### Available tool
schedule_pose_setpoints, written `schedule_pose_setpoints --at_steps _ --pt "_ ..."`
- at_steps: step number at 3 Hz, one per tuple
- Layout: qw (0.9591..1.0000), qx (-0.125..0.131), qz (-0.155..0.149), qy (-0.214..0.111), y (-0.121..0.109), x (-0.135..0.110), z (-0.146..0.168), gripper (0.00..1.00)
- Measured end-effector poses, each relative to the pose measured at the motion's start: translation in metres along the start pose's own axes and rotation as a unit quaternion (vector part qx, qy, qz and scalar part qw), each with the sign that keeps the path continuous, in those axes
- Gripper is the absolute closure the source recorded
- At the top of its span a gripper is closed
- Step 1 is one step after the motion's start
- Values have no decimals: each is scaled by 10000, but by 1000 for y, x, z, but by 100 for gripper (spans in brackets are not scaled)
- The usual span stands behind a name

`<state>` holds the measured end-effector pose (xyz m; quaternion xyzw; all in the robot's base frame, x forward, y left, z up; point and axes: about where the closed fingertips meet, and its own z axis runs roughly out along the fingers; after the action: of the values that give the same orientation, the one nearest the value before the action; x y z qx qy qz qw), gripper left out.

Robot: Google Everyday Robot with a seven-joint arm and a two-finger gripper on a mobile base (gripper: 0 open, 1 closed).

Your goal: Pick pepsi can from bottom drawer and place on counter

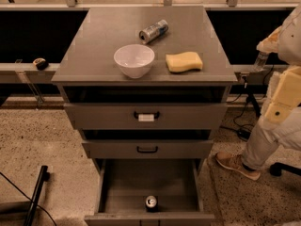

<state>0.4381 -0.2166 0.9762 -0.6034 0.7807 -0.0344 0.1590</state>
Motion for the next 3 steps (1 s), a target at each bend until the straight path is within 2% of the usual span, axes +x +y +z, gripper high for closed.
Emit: schedule_pose_setpoints --at_steps 1,2,3 --pt "10000 27 -39 -36 0 -2 -2 0" --pt "9996 90 5 -268 1 -3 10 0" --pt "9918 -161 -126 -1264 40 -8 80 0"
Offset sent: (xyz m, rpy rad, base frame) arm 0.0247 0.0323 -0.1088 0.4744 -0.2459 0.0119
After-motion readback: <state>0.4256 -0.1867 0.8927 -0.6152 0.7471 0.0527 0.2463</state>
